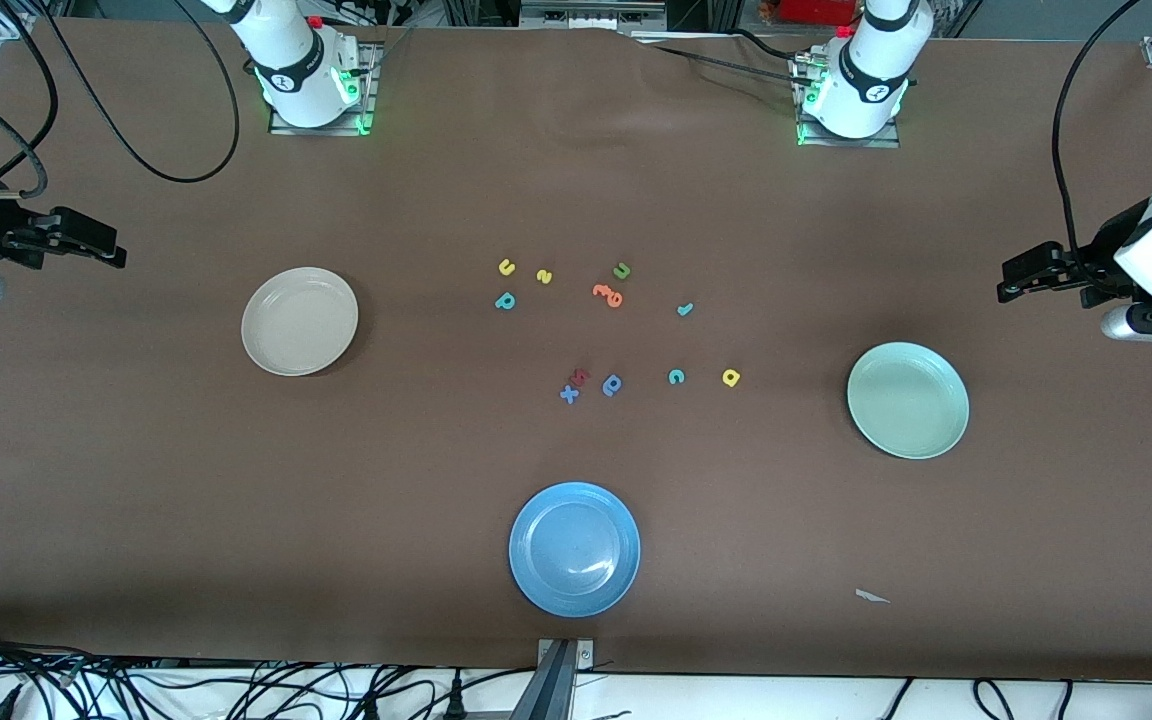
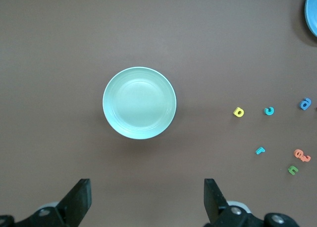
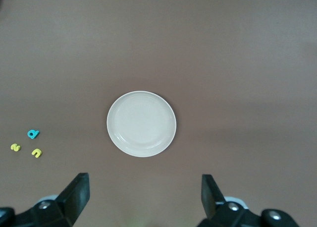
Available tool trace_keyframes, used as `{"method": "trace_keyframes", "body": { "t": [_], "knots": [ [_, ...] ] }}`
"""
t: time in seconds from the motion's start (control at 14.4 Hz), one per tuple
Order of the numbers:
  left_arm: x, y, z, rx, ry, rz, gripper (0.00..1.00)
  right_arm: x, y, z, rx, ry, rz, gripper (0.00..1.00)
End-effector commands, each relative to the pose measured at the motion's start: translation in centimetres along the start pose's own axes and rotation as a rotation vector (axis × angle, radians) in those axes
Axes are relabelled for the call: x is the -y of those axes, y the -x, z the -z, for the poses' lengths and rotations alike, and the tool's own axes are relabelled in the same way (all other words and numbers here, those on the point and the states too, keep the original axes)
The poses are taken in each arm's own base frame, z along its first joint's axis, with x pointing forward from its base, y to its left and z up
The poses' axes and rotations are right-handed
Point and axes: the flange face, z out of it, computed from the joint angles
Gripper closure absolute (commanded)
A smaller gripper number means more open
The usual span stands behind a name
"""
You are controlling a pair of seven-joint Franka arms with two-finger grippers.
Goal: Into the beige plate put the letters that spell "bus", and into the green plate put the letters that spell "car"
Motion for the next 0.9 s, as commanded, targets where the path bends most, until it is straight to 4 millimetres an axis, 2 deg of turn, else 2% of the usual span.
{"method": "trace_keyframes", "body": {
  "t": [0.0,0.83],
  "knots": [
    [0.32,0.41,0.86,0.002,-0.029,-0.022,0.00,0.07,0.96,0.10,0.008,-0.001,-0.011,0.00],
    [0.24,0.41,0.85,0.002,-0.029,-0.022,0.00,-0.25,0.88,0.26,0.007,-0.001,-0.015,0.00]
  ]
}}
